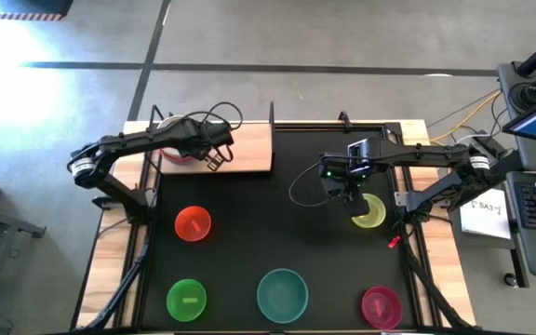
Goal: Place and stack bowls onto a shelf
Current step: Stack the white bowl on top of the orange bowl on the shelf, then stack the dark green bowl on the white bowl on the shelf
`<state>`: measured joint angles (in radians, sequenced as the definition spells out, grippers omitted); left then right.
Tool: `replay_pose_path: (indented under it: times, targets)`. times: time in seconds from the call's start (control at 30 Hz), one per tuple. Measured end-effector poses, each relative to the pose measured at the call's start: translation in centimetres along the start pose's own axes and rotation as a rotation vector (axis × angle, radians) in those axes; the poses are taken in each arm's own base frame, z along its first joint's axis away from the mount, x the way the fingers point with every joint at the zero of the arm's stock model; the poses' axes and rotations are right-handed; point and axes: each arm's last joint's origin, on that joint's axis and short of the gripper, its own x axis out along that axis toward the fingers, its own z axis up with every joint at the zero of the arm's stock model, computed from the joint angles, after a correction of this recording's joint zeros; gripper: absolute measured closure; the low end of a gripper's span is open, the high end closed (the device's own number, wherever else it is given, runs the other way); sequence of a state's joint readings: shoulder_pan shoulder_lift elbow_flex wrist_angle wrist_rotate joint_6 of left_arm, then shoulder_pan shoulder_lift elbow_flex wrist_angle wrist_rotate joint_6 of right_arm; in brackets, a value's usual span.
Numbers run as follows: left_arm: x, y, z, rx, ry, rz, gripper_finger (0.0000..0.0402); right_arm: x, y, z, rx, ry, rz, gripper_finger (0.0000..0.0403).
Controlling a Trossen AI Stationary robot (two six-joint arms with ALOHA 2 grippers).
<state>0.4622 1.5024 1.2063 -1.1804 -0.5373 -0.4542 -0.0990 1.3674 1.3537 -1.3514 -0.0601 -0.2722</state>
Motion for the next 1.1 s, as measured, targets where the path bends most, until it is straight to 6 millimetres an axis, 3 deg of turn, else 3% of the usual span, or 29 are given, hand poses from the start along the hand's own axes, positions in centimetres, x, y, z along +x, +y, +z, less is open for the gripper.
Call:
replay_pose_path:
  times: [0.2, 0.5, 0.73, 1.1]
  targets:
    - [0.0, 0.0, 0.0, 0.019, -0.001, 0.003, 0.0361, 0.0, 0.0, 0.0, 0.001, -0.003, -0.001, 0.0174]
    - [-1.6, 0.6, 1.0, 0.034, -0.038, -0.014, 0.0293, 0.0, 0.0, 0.0, 0.028, -0.003, -0.001, 0.0174]
    - [-3.1, 0.9, 1.4, 0.037, -0.051, -0.028, 0.0276, 0.0, 0.2, 0.3, 0.066, -0.048, 0.098, 0.0174]
    - [-6.8, -2.6, 0.6, 0.122, -0.198, -0.155, 0.0276, 0.3, 2.6, 2.1, 0.124, -0.180, 0.263, 0.0174]
